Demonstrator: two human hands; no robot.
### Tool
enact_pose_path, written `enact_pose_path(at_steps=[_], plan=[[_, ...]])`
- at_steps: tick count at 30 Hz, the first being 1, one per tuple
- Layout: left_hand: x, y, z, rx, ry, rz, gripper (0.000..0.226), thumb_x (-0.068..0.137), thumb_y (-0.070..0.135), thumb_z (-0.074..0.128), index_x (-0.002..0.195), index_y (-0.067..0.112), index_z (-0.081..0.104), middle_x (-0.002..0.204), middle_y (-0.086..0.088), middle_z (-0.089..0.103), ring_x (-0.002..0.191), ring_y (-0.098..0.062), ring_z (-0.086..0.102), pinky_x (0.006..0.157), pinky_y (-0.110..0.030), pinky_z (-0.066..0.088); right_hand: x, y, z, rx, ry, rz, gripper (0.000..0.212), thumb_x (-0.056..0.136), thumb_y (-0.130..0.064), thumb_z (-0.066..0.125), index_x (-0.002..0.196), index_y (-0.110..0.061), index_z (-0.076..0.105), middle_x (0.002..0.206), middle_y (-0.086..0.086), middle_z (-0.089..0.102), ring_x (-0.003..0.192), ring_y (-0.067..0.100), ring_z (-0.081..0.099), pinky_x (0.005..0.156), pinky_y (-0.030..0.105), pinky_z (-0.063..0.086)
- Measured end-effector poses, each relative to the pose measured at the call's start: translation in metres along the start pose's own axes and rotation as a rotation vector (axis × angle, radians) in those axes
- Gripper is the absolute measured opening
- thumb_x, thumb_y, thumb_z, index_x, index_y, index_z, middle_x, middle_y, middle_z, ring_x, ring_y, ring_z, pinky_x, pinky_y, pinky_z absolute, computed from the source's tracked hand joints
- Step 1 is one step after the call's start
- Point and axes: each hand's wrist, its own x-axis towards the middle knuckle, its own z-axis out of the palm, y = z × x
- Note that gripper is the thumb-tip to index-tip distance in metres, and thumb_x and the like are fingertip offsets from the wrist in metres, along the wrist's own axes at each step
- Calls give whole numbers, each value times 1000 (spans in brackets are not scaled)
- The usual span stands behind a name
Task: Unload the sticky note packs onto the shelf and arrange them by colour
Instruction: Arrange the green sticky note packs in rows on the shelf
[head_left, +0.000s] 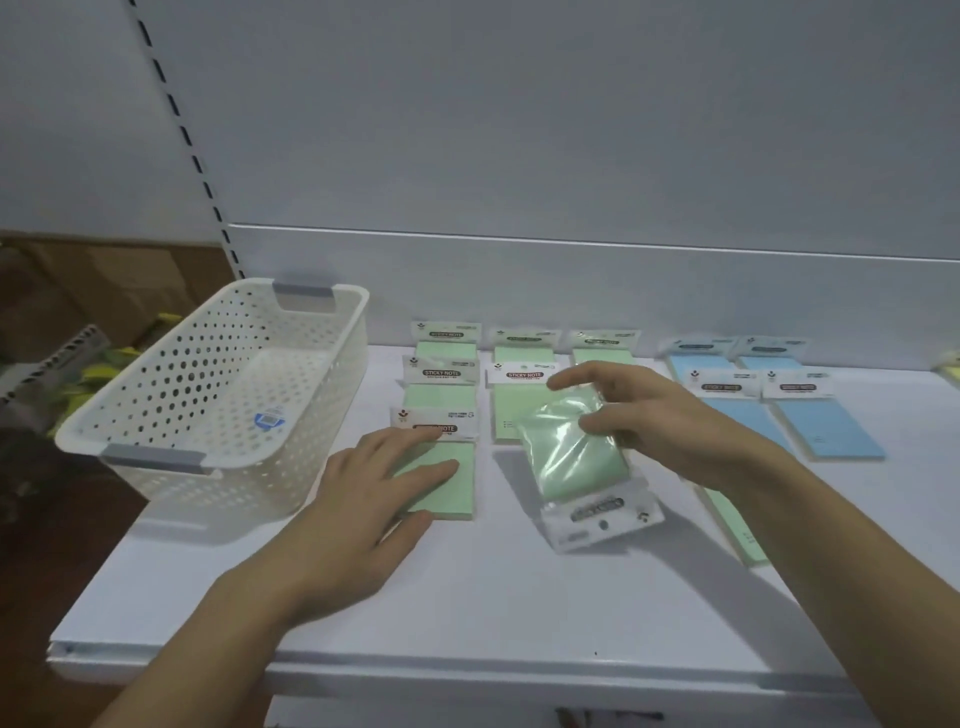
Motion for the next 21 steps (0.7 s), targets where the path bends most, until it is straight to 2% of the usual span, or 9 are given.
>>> enact_pose_path(at_steps=[2,6,8,11,14,16,18,20,21], plan=[[-1,1,1,-12,9,-12,48,98,39,45,146,41,45,160,17,26,149,-8,17,116,-41,25,6,4,5,184,128,58,41,93,5,58,116,-25,75,74,1,53,69,18,57,74,38,53],[-1,0,2,-46,24,-30,46,98,39,46,144,41,47,155,19,31,146,-4,20,114,-37,27,9,13,22,346,298,44,32,92,6,61,106,-17,78,68,7,63,58,23,62,67,38,61],[-1,-1,2,-59,20,-32,45,98,40,46,143,41,47,153,21,32,146,-3,20,114,-36,27,7,19,30,345,358,9,22,93,3,64,100,-12,78,72,8,67,61,25,69,69,39,62],[-1,-3,2,-63,13,-21,46,97,41,47,143,43,45,153,23,32,146,-2,21,114,-35,26,-1,27,35,251,396,-56,20,90,-4,73,107,-15,78,86,10,71,81,30,76,73,32,63],[-2,-4,3,-76,13,-27,46,97,42,45,143,44,44,153,26,30,146,1,20,115,-34,25,-12,33,38,50,385,-141,39,85,2,76,115,-23,75,78,-11,71,88,27,77,74,28,61],[-1,-4,3,-66,22,-35,46,96,42,46,142,44,44,152,26,31,146,0,20,114,-34,25,-19,40,42,-265,500,-266,35,86,-1,76,112,-25,75,73,-9,70,76,19,75,71,32,60],[-1,-3,4,-68,35,-41,46,96,41,48,142,43,47,150,26,32,144,1,21,112,-33,26,-25,46,47,-676,628,-467,26,82,-10,82,104,-23,79,68,-7,60,65,17,62,61,37,54],[-2,-2,3,-68,37,-45,46,96,41,48,142,42,47,150,26,32,143,2,20,111,-31,24,-28,52,53,-928,652,-587,20,76,-16,88,94,-20,81,75,0,51,68,23,49,57,36,45],[-2,-2,3,-67,32,-44,46,96,42,47,142,42,47,150,26,31,144,3,20,111,-30,23,-27,56,56,-985,630,-618,20,74,-17,89,91,-18,80,81,3,53,74,26,50,60,37,44]])
